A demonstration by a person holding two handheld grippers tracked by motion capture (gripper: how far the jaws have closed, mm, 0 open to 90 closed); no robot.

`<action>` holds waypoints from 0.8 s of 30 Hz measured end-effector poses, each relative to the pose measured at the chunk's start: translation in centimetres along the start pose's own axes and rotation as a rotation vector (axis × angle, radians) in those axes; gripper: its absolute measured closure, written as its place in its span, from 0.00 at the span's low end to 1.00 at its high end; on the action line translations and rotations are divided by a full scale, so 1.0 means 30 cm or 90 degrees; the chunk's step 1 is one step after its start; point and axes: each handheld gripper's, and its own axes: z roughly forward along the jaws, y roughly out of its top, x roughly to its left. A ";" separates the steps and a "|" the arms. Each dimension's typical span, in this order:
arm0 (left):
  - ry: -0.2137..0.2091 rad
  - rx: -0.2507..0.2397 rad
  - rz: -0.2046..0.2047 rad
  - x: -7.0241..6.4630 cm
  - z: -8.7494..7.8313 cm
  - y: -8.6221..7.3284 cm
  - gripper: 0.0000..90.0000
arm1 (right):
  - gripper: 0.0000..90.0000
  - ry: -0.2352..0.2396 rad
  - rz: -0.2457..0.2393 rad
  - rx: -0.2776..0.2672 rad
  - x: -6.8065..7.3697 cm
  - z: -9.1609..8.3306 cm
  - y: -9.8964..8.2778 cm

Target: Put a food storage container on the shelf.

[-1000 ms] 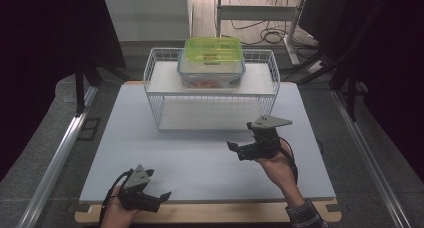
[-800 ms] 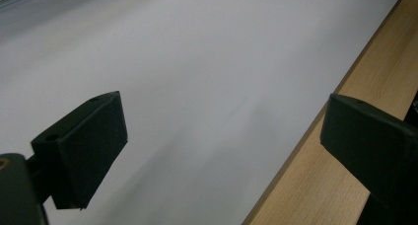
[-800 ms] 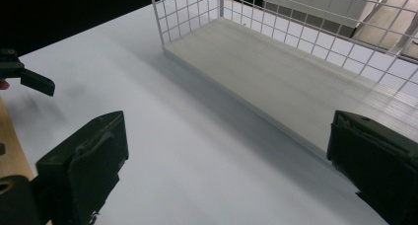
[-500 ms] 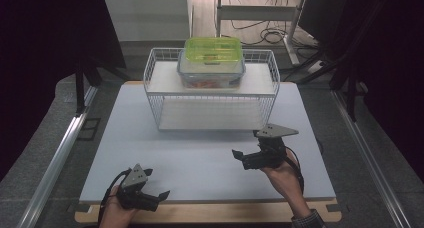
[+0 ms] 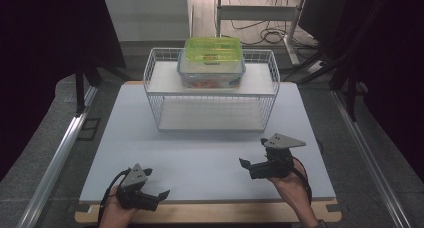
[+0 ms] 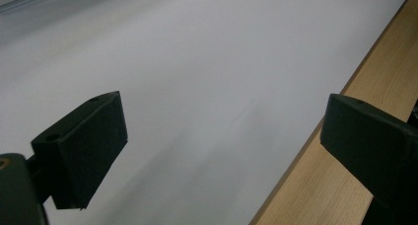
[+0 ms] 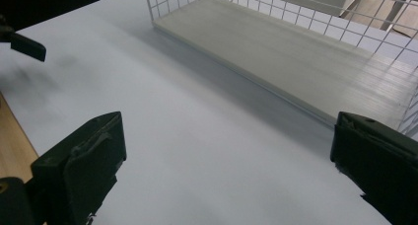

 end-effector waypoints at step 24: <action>-0.001 0.002 -0.003 0.006 0.001 -0.003 0.04 | 0.00 -0.063 0.012 0.027 -0.038 -0.027 -0.162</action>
